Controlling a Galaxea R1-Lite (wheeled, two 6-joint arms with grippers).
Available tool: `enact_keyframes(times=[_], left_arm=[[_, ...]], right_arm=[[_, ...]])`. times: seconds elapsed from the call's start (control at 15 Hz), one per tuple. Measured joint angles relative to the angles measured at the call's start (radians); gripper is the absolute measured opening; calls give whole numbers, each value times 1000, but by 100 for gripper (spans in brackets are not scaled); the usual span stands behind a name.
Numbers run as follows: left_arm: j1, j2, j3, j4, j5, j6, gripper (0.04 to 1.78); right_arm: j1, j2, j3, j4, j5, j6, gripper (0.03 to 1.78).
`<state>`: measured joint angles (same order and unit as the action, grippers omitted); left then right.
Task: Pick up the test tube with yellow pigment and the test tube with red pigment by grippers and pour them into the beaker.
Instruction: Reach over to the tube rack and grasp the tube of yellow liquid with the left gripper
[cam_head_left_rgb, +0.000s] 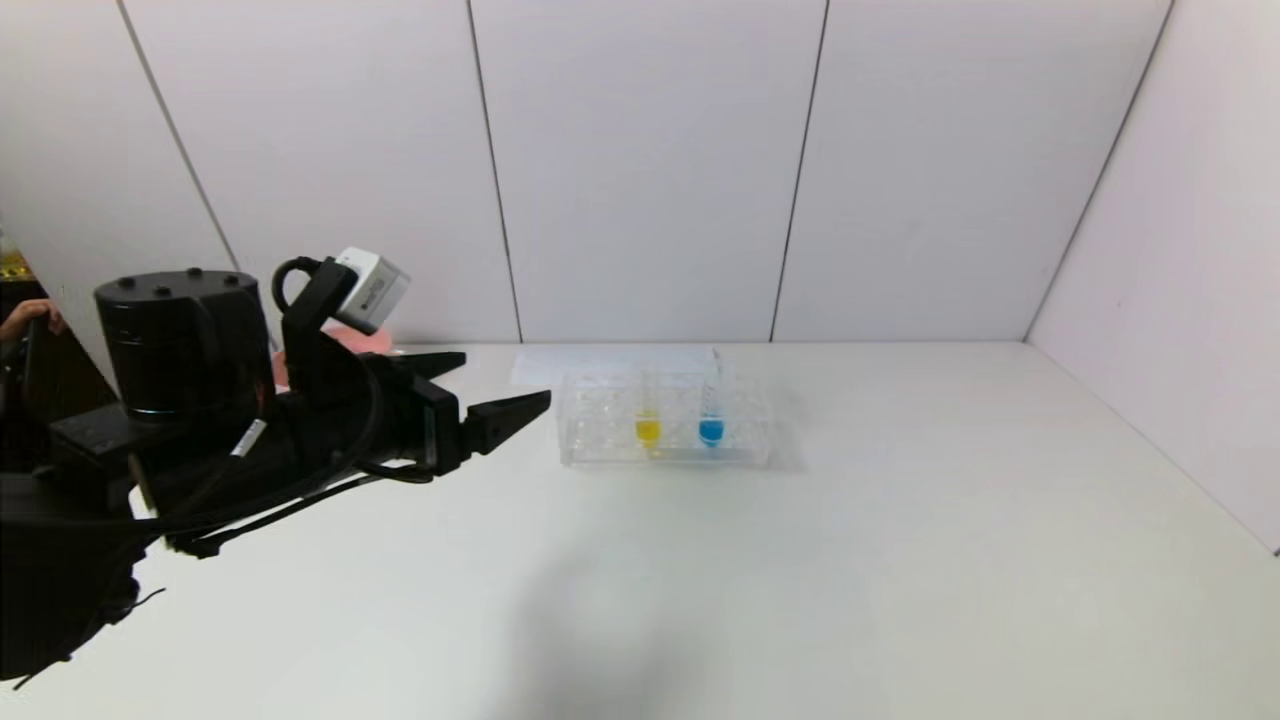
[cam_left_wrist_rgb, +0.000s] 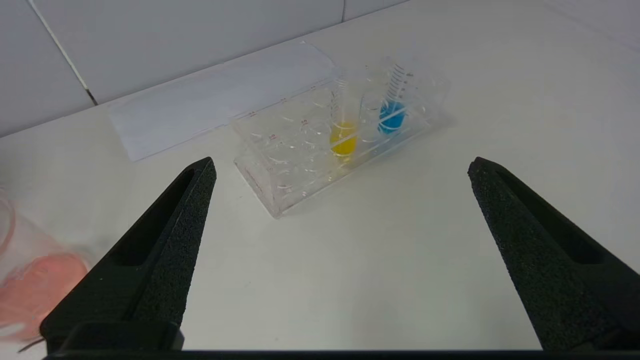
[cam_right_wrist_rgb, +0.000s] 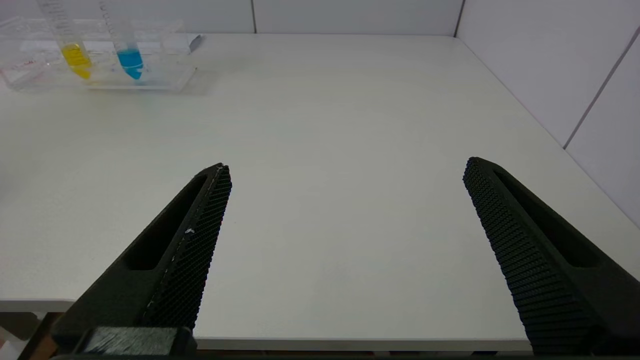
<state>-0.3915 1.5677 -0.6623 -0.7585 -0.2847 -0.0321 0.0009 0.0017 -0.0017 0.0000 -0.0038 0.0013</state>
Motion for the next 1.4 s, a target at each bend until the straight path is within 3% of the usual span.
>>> enact_keyframes(times=[0.13, 0.33, 1.0, 1.4], left_arm=[[-16, 68, -8, -83, 0, -13, 176], [-54, 147, -40, -105, 23, -14, 176], [-240, 335, -231, -21, 333, -34, 176], [-272, 451, -365, -12, 439, -57, 176]], right_arm=[[0, 0, 0, 0, 0, 0, 170], [0, 0, 0, 0, 0, 1, 170], [0, 0, 0, 0, 0, 0, 170], [0, 0, 0, -1, 0, 1, 170]])
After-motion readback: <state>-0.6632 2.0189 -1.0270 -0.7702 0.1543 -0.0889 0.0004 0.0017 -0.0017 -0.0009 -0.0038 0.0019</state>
